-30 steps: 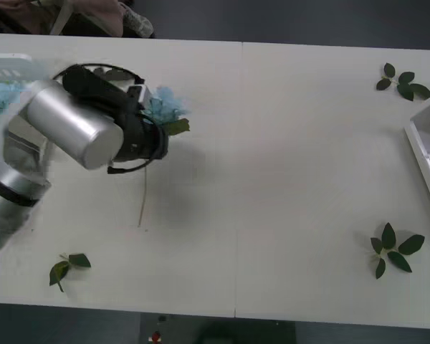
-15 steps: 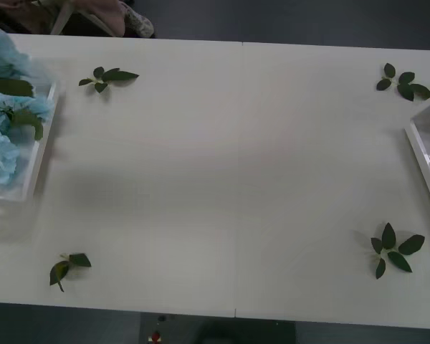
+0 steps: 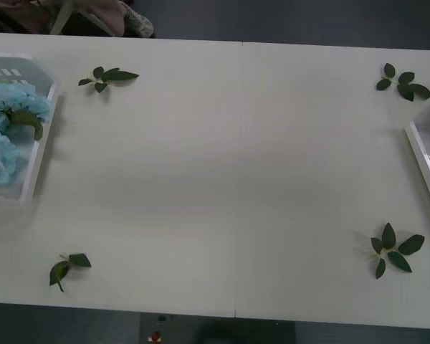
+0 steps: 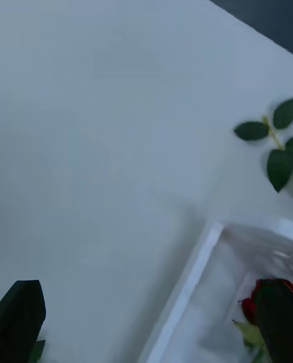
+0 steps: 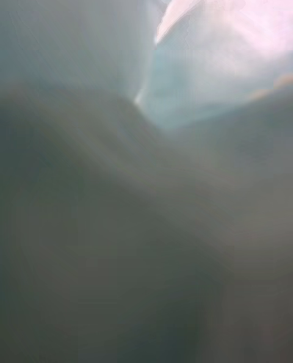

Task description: Put the red flowers into the right box and the blue flowers into the left box

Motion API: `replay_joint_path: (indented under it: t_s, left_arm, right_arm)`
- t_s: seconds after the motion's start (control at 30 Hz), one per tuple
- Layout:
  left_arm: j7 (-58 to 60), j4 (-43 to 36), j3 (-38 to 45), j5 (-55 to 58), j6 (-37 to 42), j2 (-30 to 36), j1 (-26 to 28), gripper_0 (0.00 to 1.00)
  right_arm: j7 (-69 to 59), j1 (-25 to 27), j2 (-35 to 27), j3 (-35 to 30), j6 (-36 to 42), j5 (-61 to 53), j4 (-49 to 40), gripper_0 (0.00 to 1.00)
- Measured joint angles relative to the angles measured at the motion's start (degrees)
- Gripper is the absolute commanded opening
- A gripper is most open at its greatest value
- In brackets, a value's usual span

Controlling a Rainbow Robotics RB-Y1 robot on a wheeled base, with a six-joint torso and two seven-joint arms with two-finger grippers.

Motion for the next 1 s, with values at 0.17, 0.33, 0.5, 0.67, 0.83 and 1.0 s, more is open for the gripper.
replay_joint_path:
  t_s: [0.17,0.33,0.5,0.67,0.83,1.0]
  left_arm:
    - [-0.2,4.7,0.0,-0.9,-3.3,0.0,0.0,0.55]
    - [-0.6,8.0,0.0,-0.9,-7.3,0.0,0.0,0.78]
    - [-3.4,8.4,0.9,2.5,-7.7,0.0,0.0,0.85]
    - [-3.4,6.0,5.8,12.9,-7.6,0.0,2.1,0.85]
    - [-3.5,-5.5,9.1,24.8,-6.3,0.0,8.3,0.94]
    - [-3.5,-15.0,7.0,36.2,-15.5,-0.3,14.3,0.97]
  right_arm:
    - [6.7,0.0,2.8,-0.2,2.6,-6.3,-5.6,1.0]
    - [11.6,0.0,6.4,-2.0,2.8,-14.5,-6.1,1.0]
    - [13.5,0.0,7.2,-1.5,2.8,-20.6,-6.1,1.0]
    - [13.5,0.0,7.2,0.6,2.8,-23.4,-6.1,1.0]
    - [13.5,-1.7,7.6,3.2,5.6,-24.0,-6.1,1.0]
    - [13.5,-4.9,10.9,4.1,9.3,-23.7,-6.1,1.0]
